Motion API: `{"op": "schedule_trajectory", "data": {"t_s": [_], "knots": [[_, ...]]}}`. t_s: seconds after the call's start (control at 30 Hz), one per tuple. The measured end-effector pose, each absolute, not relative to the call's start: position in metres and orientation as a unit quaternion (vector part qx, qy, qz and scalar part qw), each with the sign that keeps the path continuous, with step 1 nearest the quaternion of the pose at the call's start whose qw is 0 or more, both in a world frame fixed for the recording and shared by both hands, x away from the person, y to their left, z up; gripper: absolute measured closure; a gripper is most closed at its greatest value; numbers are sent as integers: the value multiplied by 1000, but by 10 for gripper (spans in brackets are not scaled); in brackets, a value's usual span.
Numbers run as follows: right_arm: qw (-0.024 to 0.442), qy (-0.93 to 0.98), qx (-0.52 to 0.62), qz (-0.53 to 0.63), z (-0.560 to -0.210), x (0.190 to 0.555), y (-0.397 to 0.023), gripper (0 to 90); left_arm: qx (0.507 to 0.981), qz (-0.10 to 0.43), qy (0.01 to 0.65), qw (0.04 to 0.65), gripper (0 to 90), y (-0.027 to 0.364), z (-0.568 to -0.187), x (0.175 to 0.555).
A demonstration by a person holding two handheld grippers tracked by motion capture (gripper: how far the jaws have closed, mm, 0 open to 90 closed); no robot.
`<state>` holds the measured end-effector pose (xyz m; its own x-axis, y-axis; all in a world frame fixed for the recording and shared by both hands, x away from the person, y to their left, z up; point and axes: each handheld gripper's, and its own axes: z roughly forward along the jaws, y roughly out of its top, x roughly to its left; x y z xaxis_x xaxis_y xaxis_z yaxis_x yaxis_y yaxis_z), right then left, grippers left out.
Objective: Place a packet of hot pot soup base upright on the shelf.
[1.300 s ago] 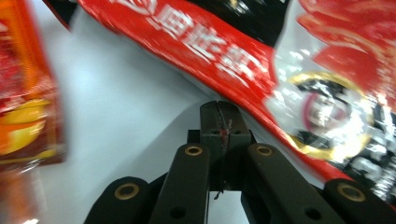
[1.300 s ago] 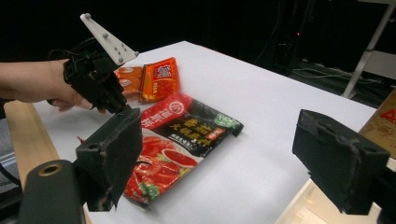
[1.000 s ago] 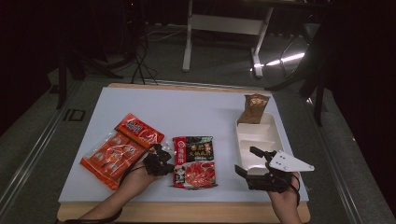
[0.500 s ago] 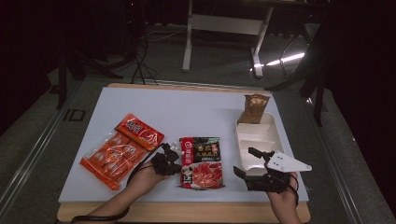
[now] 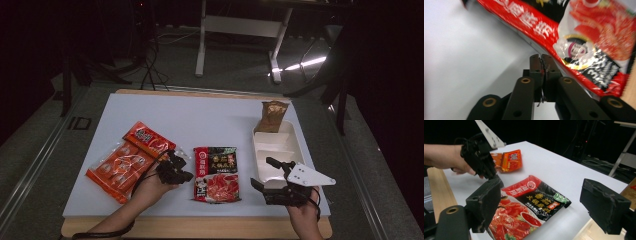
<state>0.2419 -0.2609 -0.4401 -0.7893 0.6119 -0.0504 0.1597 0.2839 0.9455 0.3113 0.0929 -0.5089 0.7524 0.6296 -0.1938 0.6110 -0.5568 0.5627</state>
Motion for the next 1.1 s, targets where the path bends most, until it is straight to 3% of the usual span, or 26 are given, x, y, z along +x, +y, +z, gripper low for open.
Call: {"op": "schedule_trajectory", "data": {"t_s": [0.23, 0.53, 0.87, 1.1], "knots": [[205, 776, 251, 541, -440, 243, -258, 145, 861, 29, 353, 364, 802, 109, -479, 315], [223, 781, 238, 532, -439, 240, -253, 140, 833, 44, 373, 405, 628, 106, -468, 334], [226, 773, 264, 531, -437, 239, -253, 108, 826, 56, 408, 384, 512, 90, -485, 364], [216, 774, 271, 530, -440, 241, -251, 106, 825, 57, 422, 371, 512, 84, -500, 383]]}}
